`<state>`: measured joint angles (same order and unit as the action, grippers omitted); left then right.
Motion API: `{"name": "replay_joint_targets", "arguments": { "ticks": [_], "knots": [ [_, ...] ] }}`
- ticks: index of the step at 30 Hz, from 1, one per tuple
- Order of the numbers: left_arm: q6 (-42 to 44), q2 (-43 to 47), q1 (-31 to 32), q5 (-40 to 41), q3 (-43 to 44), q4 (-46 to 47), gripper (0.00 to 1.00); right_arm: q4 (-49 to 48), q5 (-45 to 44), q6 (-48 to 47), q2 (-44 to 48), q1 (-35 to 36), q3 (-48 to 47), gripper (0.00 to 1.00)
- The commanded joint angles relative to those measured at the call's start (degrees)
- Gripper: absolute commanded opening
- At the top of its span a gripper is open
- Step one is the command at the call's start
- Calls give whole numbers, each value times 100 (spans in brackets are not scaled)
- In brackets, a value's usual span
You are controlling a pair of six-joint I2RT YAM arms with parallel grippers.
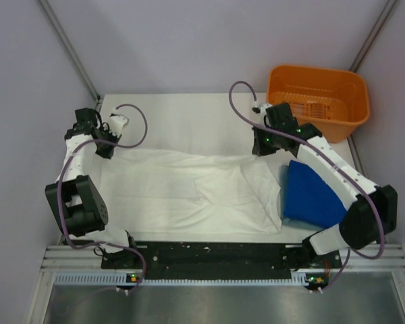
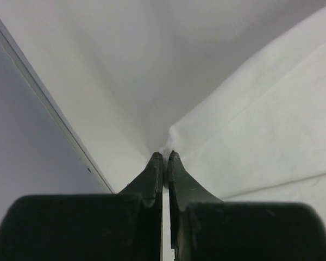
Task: Fold and stack the t-shirts
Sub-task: Grap the side of the flattened tshirt furthest away from the robot with both arms, then fold the other side of the tshirt into a rectangle
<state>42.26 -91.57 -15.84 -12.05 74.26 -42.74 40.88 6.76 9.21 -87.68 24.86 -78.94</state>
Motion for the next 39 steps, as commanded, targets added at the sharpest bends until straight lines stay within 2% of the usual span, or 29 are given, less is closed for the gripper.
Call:
{"name": "replay_joint_targets", "arguments": {
  "ticks": [1, 7, 12, 16, 19, 20, 21, 22, 23, 26, 27, 30, 33, 35, 39],
  "knots": [
    [616, 648, -121, 159, -385, 187, 0, -160, 115, 168, 1048, 273, 1255, 0],
    [1126, 1044, -394, 274, -1044, 117, 0, -151, 404, 616, 2219, 317, 2425, 0],
    [1328, 1238, -754, 379, -1607, 258, 0, -589, 370, 1433, 2439, 809, 3287, 0],
    [1592, 1177, -790, 458, -1967, 284, 0, -407, 63, 1741, 2396, 836, 3543, 0],
    [1697, 1150, -807, 476, -2056, 223, 0, -309, 167, 1996, 2361, 836, 3666, 0],
    [1715, 1159, -816, 493, -2073, 231, 10, -292, 219, 2153, 2378, 845, 3736, 0],
    [1741, 1168, -868, 502, -2073, 214, 19, -283, 255, 2320, 2396, 862, 3841, 5],
    [1803, 1194, -921, 485, -2056, 144, 29, -239, 203, 2496, 2448, 880, 3964, 19],
    [1882, 1211, -1008, 441, -2012, 39, 32, -152, 124, 2689, 2562, 880, 4061, 31],
    [2294, 1369, -1342, 257, -1819, -365, 45, 138, -87, 2963, 3158, 880, 4194, 47],
    [2522, 1439, -1448, 187, -1731, -619, 51, 235, -140, 2981, 3395, 880, 4115, 50],
    [3111, 1677, -1484, -76, -1477, -1462, 55, 236, -420, 2675, 3793, 941, 3668, 54],
    [3578, 1914, -1449, -1225, -1195, -2342, 54, -210, -510, 2043, 3557, 1108, 3157, 57],
    [3562, 2055, -1309, -1606, -1282, -2310, 50, -536, -204, 1726, 3005, 1126, 2955, 57],
    [3218, 2047, -1027, -1274, -1765, -1528, 47, -827, 62, 1303, 1538, 1222, 2367, 56]
  ]
}}
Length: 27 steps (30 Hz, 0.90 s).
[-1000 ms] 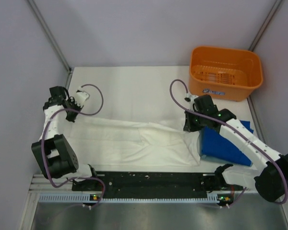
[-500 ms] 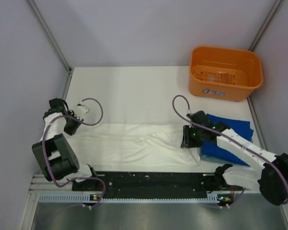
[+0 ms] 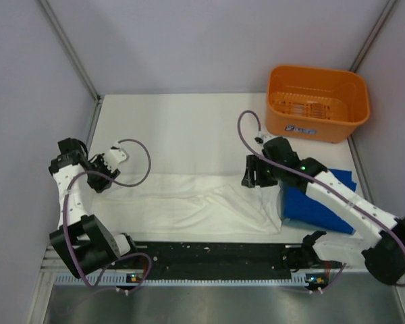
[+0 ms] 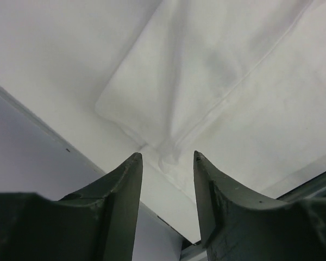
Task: Fold and stack the t-shirts
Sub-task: Fold the other side of the tshirt into a rectangle
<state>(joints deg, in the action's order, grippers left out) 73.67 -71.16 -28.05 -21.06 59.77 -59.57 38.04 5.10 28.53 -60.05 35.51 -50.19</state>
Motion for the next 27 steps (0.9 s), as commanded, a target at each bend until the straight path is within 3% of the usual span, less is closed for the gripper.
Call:
{"name": "replay_joint_targets", "arguments": {
  "ticks": [1, 9, 15, 18, 22, 23, 24, 27],
  "knots": [
    [60, -99, 204, -242, -395, 278, 48, -622, 237, -699, -1533, 193, -674, 56],
    [384, -505, 195, 945, -1352, 1297, 66, -1150, 465, -867, -3029, 290, -1256, 57],
    [377, -715, 195, 1455, -1767, 2397, 69, -1439, 570, -841, -3609, 299, -1291, 57],
    [245, -882, 195, 1543, -1714, 2538, 58, -1580, 632, -779, -3820, 299, -1309, 57],
    [183, -953, 195, 1658, -1539, 2249, 24, -1598, 773, -770, -3944, 369, -1396, 51],
    [183, -944, 178, 1666, -1512, 2231, 9, -1598, 782, -762, -3935, 395, -1423, 47],
    [183, -935, 186, 1684, -1512, 2239, 0, -1607, 790, -770, -3892, 422, -1423, 46],
    [192, -891, 186, 1701, -1494, 2248, 0, -1528, 624, -805, -3708, 536, -1440, 46]
  ]
}}
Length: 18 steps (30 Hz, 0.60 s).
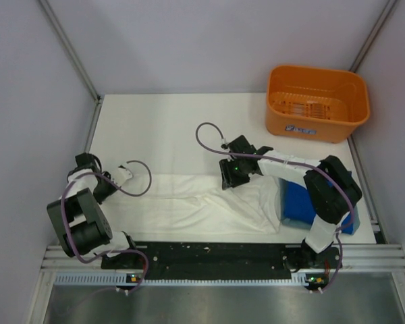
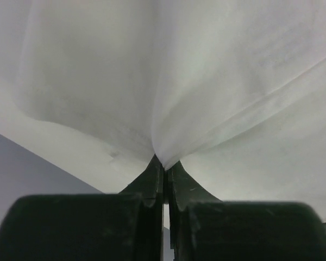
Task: Fold and stack the t-shirts
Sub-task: Fold the other side of the tshirt into a rectangle
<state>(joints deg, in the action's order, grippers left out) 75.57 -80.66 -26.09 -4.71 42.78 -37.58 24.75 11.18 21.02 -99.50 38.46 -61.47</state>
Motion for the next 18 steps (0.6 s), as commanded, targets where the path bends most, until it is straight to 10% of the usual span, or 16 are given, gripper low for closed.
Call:
{"name": "replay_joint_targets", "arguments": {
  "ticks": [1, 18],
  "knots": [
    [-25, 77, -11, 75, 213, 75, 0, -129, -132, -71, 299, 293, -356, 46],
    [-69, 473, -2, -118, 432, -223, 0, 408, -749, 658, 371, 611, -136, 52]
  ]
}}
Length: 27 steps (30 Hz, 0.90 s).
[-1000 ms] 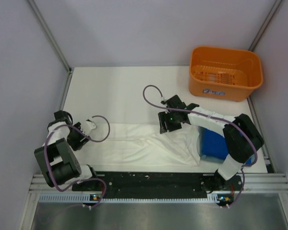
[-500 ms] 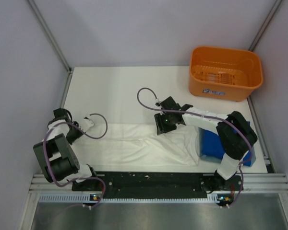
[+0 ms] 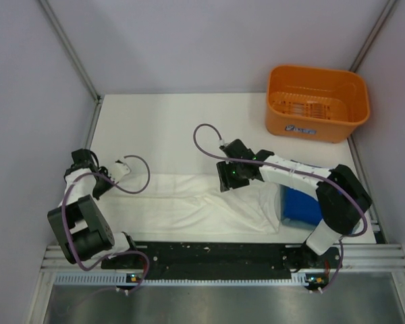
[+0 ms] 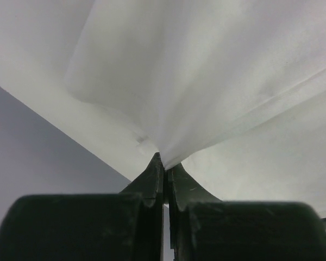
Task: Fold and stack the t-shirts
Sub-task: Fold the other side of the tshirt into a rectangle
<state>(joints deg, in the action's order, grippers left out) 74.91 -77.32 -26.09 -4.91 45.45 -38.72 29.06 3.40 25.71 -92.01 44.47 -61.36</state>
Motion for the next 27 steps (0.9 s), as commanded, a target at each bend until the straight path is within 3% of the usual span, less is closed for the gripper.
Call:
{"name": "replay_joint_targets", "arguments": {
  "ticks": [1, 5, 8, 14, 18, 27],
  "knots": [
    [-12, 147, -10, -98, 166, -118, 0, -14, 29, 180, -510, 1, -226, 53],
    [40, 217, -19, -63, 78, -110, 0, 12, -59, 4, -792, -26, -429, 58],
    [76, 235, -11, -19, 43, -83, 0, -84, 300, -110, -959, -17, -456, 54],
    [76, 209, -11, 51, 95, -101, 0, -348, 513, -111, -495, 9, -17, 12],
    [85, 156, -11, 78, 148, -83, 0, -331, 469, -137, -3, 35, 309, 1],
    [-21, -152, -11, 306, 385, 145, 0, -427, 749, -672, 464, 1028, 695, 0]
  ]
}}
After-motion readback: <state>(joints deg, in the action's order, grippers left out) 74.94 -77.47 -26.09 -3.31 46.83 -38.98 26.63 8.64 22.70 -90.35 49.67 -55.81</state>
